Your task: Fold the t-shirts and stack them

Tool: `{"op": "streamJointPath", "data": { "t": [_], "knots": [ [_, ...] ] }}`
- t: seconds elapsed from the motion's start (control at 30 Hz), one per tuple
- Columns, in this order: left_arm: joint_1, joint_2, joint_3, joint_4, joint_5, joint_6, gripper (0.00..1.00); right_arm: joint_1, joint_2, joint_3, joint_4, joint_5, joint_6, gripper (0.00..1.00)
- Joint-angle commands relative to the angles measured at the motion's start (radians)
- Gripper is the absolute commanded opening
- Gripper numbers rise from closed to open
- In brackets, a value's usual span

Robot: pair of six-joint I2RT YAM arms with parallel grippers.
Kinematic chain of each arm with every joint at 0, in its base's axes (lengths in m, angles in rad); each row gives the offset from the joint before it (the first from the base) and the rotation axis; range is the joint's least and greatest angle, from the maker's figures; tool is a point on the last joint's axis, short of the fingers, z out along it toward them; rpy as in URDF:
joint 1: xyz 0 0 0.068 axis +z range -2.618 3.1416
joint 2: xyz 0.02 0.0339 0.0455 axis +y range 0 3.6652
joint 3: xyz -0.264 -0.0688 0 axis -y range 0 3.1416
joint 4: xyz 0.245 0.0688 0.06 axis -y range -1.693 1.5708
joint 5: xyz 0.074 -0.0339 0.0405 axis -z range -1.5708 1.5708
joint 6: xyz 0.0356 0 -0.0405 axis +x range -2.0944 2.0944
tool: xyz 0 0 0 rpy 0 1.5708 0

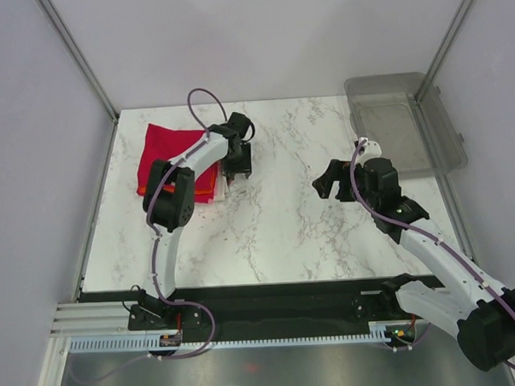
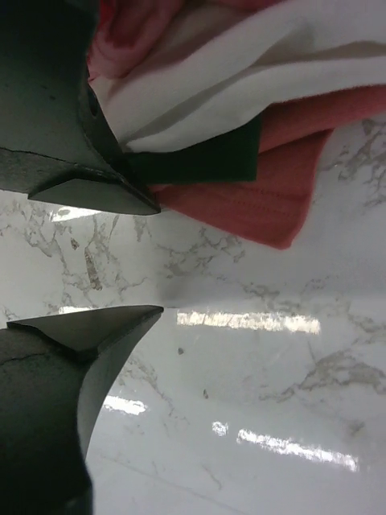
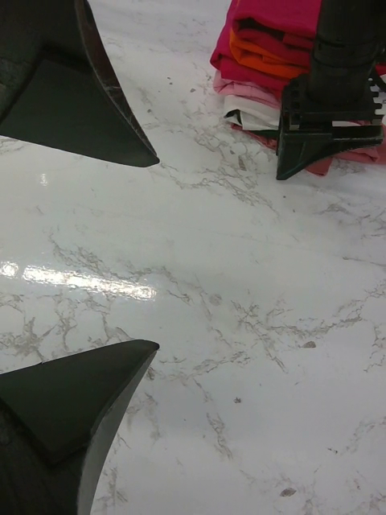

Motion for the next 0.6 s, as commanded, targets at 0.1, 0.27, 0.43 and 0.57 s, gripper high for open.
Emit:
{"op": "streamJointPath", "data": {
  "t": [0.1,0.27,0.43,0.57],
  "knots": [
    [0.105,-0.012,-0.114,0.095,0.012,0.041,0.55,-0.002,-0.033,-0.019,0.027,0.028,0.010,0.96],
    [0.217,-0.081,-0.250,0.170,0.030,0.044,0.55,-0.002,-0.038,-0.023,0.027,0.032,0.011,0.97],
    [0.327,-0.122,-0.307,0.213,0.027,0.041,0.55,-0.002,-0.027,-0.012,0.023,0.029,0.016,0.97],
    [0.356,-0.154,-0.324,0.228,0.022,0.034,0.55,-0.002,-0.020,-0.012,0.023,0.026,0.014,0.97]
  ]
}}
